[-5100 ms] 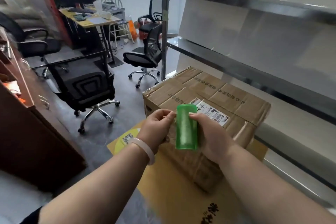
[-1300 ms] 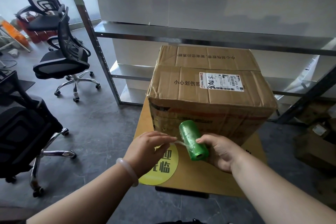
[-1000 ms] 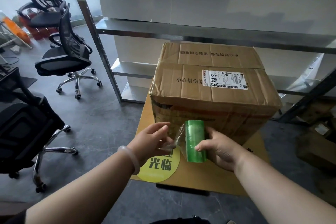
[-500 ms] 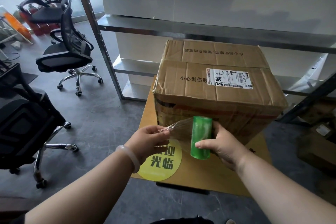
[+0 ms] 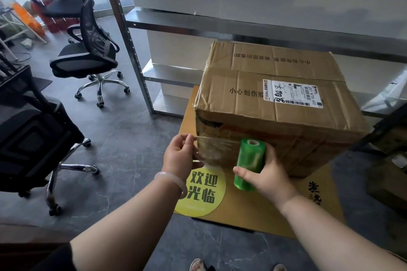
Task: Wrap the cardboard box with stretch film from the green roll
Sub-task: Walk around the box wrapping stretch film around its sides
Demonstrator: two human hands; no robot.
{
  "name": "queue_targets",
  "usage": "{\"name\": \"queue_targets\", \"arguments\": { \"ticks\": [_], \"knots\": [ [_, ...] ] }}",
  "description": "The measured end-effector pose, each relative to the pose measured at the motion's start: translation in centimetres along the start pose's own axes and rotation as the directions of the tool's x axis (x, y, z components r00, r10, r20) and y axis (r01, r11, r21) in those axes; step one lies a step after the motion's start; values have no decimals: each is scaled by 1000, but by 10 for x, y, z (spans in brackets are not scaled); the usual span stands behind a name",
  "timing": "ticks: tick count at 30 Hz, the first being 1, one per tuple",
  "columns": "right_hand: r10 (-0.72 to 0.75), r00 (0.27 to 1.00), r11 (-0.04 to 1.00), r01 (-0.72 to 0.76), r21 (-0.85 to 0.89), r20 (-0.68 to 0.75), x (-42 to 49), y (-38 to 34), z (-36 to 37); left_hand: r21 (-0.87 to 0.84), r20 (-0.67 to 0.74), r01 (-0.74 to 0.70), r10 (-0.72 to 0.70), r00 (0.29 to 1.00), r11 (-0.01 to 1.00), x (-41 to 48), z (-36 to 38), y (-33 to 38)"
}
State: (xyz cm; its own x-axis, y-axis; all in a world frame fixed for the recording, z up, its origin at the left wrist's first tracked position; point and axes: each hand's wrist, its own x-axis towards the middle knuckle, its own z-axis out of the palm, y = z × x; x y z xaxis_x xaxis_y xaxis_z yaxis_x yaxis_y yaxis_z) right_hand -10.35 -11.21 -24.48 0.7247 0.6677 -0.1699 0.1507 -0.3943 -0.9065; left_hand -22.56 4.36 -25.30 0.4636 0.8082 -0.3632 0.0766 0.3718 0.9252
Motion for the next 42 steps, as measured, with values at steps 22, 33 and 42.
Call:
{"name": "queue_targets", "arguments": {
  "ticks": [22, 33, 42],
  "knots": [
    [-315, 898, 949, 288, -131, -308, 15, 18, 28, 85, -53, -47, 51, 997, 995, 62, 13, -27],
    [-347, 905, 938, 334, -94, -247, 19, 25, 29, -238, -136, 55, -90, 987, 970, 36, 13, -13],
    [-360, 904, 933, 350, -86, -228, 21, 28, 27, 512, 64, -267, 274, 960, 816, -1, 38, -52]
  ]
}}
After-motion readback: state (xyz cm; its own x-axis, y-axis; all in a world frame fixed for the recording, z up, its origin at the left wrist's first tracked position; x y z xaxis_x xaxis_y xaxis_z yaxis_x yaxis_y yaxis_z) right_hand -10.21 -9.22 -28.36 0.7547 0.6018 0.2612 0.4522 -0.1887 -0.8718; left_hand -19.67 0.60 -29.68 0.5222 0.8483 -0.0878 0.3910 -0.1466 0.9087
